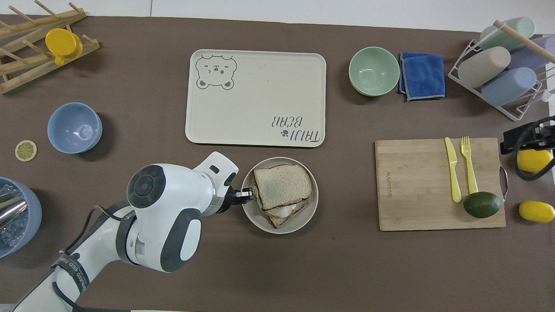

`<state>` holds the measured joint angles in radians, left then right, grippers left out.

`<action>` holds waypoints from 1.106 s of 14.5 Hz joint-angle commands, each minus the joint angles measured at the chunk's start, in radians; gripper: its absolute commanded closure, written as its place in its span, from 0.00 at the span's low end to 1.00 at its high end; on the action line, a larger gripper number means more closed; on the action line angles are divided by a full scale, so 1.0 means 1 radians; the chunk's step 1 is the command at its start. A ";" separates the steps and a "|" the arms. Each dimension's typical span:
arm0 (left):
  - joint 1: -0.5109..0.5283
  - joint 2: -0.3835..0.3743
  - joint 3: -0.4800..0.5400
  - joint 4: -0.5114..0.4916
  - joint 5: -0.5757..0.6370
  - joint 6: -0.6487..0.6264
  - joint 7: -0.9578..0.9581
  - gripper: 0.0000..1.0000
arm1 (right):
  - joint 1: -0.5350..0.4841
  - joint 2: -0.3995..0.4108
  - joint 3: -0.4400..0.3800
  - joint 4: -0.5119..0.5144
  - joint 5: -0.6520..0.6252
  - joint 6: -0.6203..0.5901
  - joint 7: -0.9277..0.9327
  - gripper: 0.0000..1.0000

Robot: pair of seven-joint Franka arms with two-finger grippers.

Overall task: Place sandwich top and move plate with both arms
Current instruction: 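Grasp the plate rim with the left gripper, then slide the plate with the left gripper onto the bear tray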

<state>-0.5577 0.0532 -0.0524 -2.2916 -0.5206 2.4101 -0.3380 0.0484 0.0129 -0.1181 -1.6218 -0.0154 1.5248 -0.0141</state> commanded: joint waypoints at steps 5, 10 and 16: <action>0.194 0.126 0.003 0.328 -0.003 -0.190 0.048 1.00 | -0.008 -0.022 0.000 -0.027 0.028 0.017 -0.015 0.00; 0.252 0.359 0.005 0.617 0.068 -0.276 0.060 1.00 | -0.008 -0.022 0.000 -0.027 0.028 0.017 -0.015 0.00; 0.236 0.402 0.003 0.578 0.096 -0.212 0.151 1.00 | -0.008 -0.022 0.000 -0.027 0.028 0.017 -0.015 0.00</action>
<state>-0.3183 0.4642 -0.0470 -1.7032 -0.4352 2.1857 -0.2119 0.0483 0.0128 -0.1181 -1.6222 -0.0154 1.5248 -0.0141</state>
